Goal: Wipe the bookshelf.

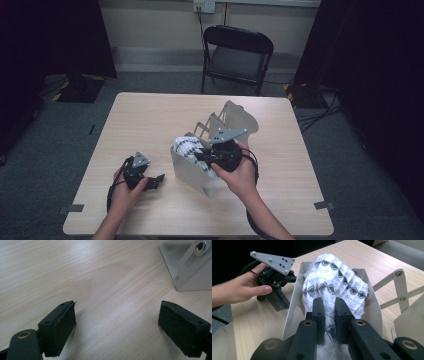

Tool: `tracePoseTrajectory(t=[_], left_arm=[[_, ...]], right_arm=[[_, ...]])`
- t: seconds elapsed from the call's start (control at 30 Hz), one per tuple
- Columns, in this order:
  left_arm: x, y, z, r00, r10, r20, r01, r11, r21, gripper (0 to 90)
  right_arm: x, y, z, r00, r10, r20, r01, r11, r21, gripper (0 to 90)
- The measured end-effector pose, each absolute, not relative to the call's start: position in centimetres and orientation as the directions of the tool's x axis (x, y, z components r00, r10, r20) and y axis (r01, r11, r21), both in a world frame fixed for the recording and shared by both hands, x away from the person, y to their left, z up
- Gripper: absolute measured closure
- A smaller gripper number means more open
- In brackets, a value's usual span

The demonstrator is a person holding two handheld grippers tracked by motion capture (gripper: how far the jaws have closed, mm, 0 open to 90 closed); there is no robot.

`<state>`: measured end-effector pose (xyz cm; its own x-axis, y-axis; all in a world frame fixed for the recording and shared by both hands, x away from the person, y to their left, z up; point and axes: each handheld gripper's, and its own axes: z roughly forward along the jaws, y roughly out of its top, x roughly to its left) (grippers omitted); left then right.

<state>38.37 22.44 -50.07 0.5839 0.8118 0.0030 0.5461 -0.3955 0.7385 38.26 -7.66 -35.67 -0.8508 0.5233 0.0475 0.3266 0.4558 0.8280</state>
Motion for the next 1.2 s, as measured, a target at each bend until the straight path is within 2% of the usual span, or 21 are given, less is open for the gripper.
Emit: tracePoseTrajectory(t=[0.53, 1.2], left_arm=[[38.4, 22.4, -50.1, 0.585, 0.811, 0.001, 0.547, -0.396, 0.737, 14.1], [38.4, 22.4, -50.1, 0.586, 0.81, 0.001, 0.547, -0.397, 0.737, 14.0]], right_arm=[[39.6, -6.9, -42.9, -0.839, 0.531, 0.114, 0.424, 0.509, 0.749, 81.2], [38.9, -7.4, -47.0, -0.832, 0.538, 0.134, 0.471, 0.558, 0.683, 81.0]])
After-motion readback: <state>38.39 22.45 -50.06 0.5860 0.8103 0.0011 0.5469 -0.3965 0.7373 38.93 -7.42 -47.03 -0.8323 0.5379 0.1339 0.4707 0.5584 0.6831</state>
